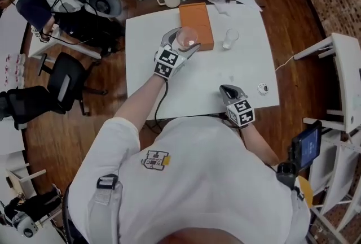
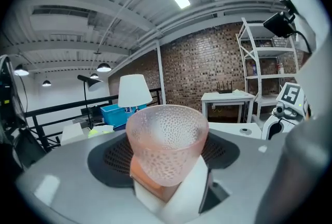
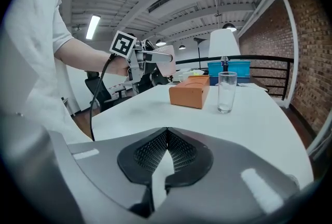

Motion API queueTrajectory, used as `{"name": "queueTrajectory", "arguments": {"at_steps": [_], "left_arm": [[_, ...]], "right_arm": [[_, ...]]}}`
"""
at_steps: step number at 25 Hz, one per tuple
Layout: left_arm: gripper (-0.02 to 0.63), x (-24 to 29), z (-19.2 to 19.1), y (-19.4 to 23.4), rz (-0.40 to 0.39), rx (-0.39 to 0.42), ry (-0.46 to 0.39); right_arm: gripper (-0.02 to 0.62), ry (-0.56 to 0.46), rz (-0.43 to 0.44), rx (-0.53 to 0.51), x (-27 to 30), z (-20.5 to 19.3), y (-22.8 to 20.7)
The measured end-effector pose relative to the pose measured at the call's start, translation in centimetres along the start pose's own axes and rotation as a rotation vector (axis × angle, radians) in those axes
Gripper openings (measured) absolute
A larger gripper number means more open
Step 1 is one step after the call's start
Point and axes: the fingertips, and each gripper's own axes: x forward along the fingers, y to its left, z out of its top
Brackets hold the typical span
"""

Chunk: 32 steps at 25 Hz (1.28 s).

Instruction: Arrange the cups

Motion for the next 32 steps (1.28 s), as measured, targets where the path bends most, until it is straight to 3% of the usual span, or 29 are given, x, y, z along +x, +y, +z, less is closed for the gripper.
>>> {"name": "queueTrajectory", "arguments": {"at_steps": [17,25,32], "left_arm": [[0.38,13.6,2.4,8.2,-0.075,-0.033,-0.002],[0.38,17.6,-1.2,10.2,-0.083,-0.029,0.084],[0.38,18.9,-3.0,9.4,-0.113,-0.033,0.113]], "right_arm": [[0.0,0.031,-0.236,0.156,-3.8,-2.2,-3.7],[0.0,0.067,-0.297,0.218,-4.9,-3.5,-4.8],[0.0,0.081,-0.31,0.233,-4.8,-3.6,-4.9]]}}
